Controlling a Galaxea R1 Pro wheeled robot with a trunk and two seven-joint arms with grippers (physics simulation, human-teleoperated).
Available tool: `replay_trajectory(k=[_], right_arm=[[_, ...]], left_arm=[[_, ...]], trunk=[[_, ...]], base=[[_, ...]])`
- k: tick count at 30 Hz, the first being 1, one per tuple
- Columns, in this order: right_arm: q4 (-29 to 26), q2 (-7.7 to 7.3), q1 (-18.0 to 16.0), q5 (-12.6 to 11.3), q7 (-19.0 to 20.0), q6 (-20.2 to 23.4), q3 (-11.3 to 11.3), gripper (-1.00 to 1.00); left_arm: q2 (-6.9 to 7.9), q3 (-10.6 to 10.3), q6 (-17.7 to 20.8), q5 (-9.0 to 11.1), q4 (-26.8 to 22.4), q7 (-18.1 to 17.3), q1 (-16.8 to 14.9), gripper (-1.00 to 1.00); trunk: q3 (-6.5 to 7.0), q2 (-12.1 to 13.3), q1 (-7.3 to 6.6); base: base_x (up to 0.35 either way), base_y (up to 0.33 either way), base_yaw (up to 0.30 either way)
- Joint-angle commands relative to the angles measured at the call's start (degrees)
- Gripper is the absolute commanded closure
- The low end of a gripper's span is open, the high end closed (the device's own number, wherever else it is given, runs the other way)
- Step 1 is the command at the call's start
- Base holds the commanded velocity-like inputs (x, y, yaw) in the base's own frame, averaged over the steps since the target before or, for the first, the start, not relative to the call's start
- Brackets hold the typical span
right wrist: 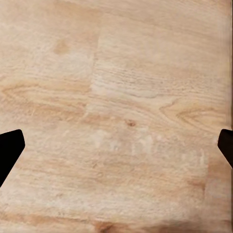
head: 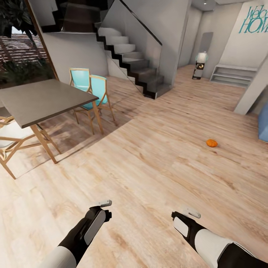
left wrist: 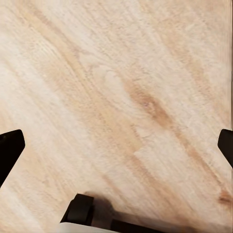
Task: Place each of the two pumpkins and all three candles from the living room inside a cabinet in the living room (use any cabinet), then make sure every cabinet is closed, and position the cauldron so it is next to a table in the living room.
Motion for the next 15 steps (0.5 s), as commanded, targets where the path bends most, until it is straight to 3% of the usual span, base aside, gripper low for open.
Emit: replay_trajectory(k=[1, 15], right_arm=[[0.0, 0.0, 0.0, -0.5, -0.3, -0.1, 0.5, -1.0], [0.0, 0.0, 0.0, -0.5, -0.2, -0.1, 0.5, -1.0]], left_arm=[[0.04, -0.2, 0.0, 0.6, -0.1, 0.6, 0.0, -1.0], [0.04, -0.2, 0.0, 0.6, -0.1, 0.6, 0.0, -1.0]], trunk=[[-0.09, 0.0, 0.0], [-0.74, 0.0, 0.0]], base=[[0.0, 0.0, -0.247], [0.0, 0.0, -0.247]])
